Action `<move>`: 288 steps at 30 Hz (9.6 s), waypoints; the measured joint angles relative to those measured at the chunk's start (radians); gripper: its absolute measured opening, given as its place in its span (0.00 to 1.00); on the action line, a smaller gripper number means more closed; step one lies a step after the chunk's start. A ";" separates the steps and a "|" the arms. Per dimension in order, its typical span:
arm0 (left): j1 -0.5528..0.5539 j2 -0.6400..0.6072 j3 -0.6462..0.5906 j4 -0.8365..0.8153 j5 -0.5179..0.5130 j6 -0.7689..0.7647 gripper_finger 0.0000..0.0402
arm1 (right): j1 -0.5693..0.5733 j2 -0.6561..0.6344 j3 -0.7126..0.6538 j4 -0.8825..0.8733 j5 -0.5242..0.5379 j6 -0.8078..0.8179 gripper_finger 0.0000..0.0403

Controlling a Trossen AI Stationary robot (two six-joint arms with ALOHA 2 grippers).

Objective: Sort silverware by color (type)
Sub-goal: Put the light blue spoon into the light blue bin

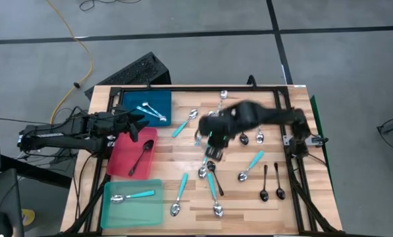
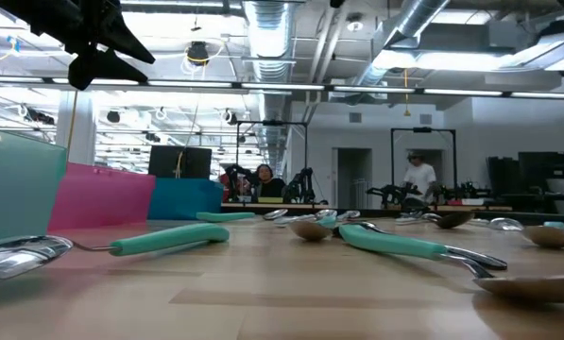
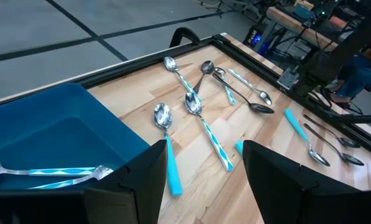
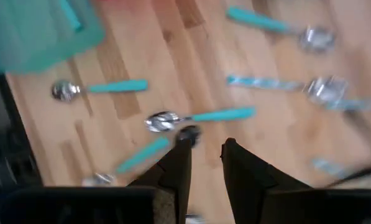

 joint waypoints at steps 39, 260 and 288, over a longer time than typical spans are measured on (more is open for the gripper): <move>0.000 0.000 0.000 -0.038 -0.009 -0.050 0.48 | 0.280 -0.023 -0.799 0.692 -0.071 0.732 0.58; 0.000 0.000 0.000 -0.114 0.024 -0.077 0.48 | 0.078 0.523 -0.257 1.922 -0.292 -0.430 0.16; 0.000 0.000 0.000 -0.113 -0.008 -0.066 0.48 | 0.084 0.615 -0.246 1.816 -0.284 -0.459 0.16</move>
